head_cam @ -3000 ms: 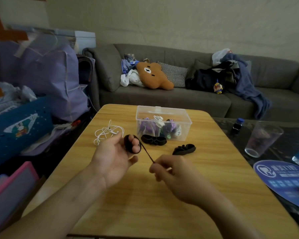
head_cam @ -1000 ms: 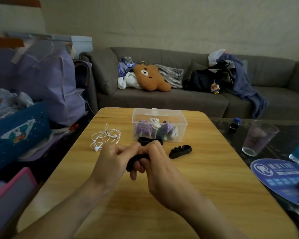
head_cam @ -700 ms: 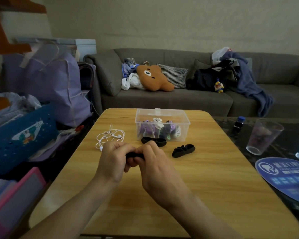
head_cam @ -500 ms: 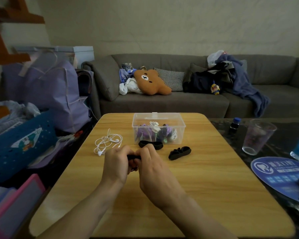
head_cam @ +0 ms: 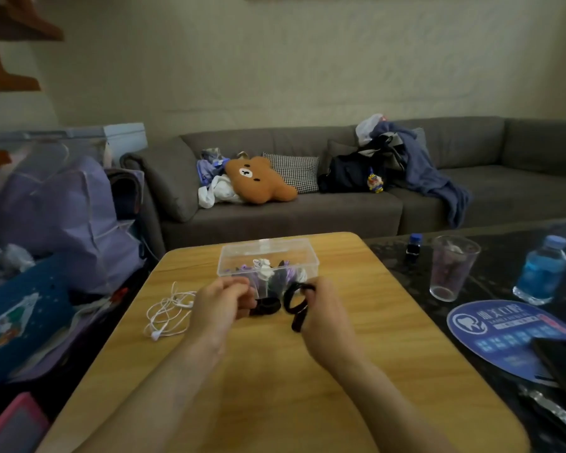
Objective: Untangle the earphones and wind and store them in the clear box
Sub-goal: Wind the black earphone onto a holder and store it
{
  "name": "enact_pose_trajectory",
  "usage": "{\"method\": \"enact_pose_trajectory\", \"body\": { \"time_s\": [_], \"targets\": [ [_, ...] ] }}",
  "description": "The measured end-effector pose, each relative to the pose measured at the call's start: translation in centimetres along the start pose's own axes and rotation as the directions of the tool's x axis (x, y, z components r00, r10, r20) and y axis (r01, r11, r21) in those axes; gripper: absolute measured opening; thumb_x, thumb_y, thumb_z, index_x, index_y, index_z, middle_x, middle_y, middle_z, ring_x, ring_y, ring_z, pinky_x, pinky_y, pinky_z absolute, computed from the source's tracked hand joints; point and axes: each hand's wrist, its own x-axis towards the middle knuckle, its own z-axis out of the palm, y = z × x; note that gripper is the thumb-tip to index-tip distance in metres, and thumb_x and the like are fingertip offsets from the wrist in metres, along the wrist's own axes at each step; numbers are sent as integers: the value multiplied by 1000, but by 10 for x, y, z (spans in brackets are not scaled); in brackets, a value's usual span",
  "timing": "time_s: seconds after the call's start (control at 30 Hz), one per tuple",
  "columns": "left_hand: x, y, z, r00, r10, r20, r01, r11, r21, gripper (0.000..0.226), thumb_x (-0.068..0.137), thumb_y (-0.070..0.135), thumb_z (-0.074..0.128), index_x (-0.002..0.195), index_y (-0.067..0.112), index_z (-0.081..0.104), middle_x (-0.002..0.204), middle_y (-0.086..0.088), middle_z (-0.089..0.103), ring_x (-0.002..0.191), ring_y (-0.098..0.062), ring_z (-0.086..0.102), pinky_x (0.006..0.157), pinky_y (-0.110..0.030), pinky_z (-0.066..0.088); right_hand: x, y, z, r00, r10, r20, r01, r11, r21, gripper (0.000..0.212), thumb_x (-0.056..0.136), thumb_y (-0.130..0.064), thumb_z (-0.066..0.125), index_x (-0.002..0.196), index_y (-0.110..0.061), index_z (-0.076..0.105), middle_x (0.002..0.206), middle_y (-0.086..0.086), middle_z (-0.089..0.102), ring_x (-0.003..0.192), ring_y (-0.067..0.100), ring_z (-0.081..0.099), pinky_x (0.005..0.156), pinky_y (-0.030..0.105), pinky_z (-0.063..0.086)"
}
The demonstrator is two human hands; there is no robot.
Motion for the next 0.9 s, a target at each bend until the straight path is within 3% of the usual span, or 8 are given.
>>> {"method": "enact_pose_trajectory", "body": {
  "time_s": [0.13, 0.23, 0.27, 0.33, 0.47, 0.63, 0.77, 0.9],
  "targets": [
    [11, -24, 41, 931, 258, 260, -358, 789, 499, 16, 97, 13, 60, 111, 20, 64, 103, 5, 65, 88, -4, 62, 75, -16, 51, 24, 29, -20, 900, 423, -109, -425, 905, 5, 27, 101, -3, 45, 127, -10, 50, 123, 7, 56, 88, 14, 53, 52, 19, 38],
    [16, -32, 72, 866, 305, 395, -499, 558, 663, 35, 98, 24, 59, 133, 20, 54, 123, 4, 57, 113, -12, 57, 99, -32, 50, 33, 47, -24, 858, 512, -29, -513, 854, -92, 34, 102, -4, 45, 135, -2, 50, 132, 13, 57, 83, 14, 54, 47, 12, 41],
    [15, -31, 79, 861, 290, 417, -508, 490, 708, 40, 98, 27, 58, 137, 21, 51, 131, 3, 56, 121, -16, 54, 105, -39, 46, 35, 51, -25, 852, 524, -17, -524, 848, -79, 35, 101, -4, 45, 135, -1, 52, 134, 15, 57, 90, 18, 57, 56, 10, 45],
    [15, -30, 87, 866, 237, 441, -501, 431, 751, 42, 99, 24, 57, 140, 21, 48, 138, 2, 55, 127, -18, 52, 109, -41, 42, 40, 53, -27, 841, 541, -23, -540, 841, 29, 34, 99, -3, 45, 131, 0, 56, 133, 20, 58, 107, 32, 60, 78, 29, 53],
    [17, -32, 82, 850, 207, 483, -520, 467, 715, 54, 95, 3, 59, 144, 20, 44, 138, 1, 54, 125, -15, 52, 105, -32, 45, 38, 41, -22, 803, 587, 102, -592, 764, 256, 35, 105, -6, 37, 135, -1, 54, 108, 12, 61, 77, 18, 52, 55, 26, 39],
    [23, -16, 38, 871, 75, 486, -426, 611, 668, 62, 92, -3, 58, 147, 19, 40, 130, 3, 50, 119, -14, 51, 99, -24, 44, 34, 18, -22, 835, 385, 392, -547, 647, 531, 26, 109, -11, 35, 105, 0, 58, 89, 11, 52, 65, 14, 45, 59, 28, 36],
    [11, -18, -4, 826, -148, 544, -13, 960, 281, 39, 95, -3, 58, 130, 11, 59, 112, -9, 65, 108, -22, 62, 102, -37, 48, 28, 2, -14, 828, 219, 516, -536, 577, 616, 27, 109, -12, 36, 102, 0, 59, 83, 7, 55, 66, 15, 47, 62, 29, 40],
    [-3, -25, -18, 805, -230, 547, 320, 944, -74, 39, 85, -12, 53, 121, -2, 61, 98, -15, 58, 84, -24, 59, 87, -41, 37, 22, -4, 3, 784, 163, 600, -557, 611, 563, 30, 108, -14, 36, 119, 5, 57, 87, 8, 58, 67, 13, 50, 62, 26, 45]
  ]
}}
